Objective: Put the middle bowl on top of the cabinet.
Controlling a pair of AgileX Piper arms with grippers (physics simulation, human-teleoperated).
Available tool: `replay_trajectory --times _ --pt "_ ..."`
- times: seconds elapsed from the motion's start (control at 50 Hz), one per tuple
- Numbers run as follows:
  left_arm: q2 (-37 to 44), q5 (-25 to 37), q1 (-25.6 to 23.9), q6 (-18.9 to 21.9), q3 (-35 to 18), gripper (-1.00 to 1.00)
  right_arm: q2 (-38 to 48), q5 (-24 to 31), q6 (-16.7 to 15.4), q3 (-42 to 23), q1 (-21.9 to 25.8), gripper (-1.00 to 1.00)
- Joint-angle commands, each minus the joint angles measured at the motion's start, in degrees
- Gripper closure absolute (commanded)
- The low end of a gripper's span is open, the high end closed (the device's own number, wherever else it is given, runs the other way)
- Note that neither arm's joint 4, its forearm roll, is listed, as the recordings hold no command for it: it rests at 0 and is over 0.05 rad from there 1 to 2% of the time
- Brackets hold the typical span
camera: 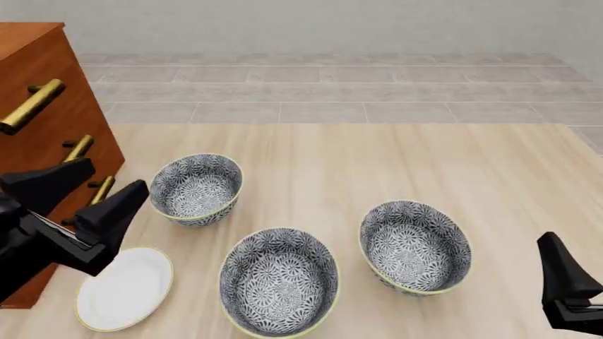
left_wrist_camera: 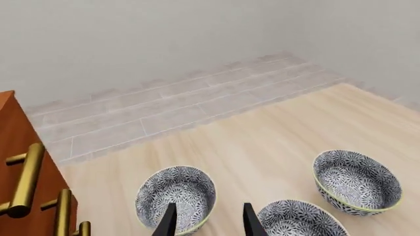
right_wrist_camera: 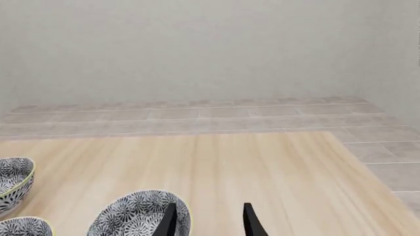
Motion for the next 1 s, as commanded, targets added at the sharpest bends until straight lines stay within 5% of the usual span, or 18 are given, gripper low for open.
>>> replay_trajectory --times 0.02,1.0 --pt "6.8 -0.1 -3.8 1.3 -4.7 -1.00 -0.1 0.1 0.2 -0.2 -0.1 -1.00" --pt "25.1 1.1 -17.9 5.1 -18.9 -1.00 -0.1 -0.2 0.0 0.0 0.5 -1.00"
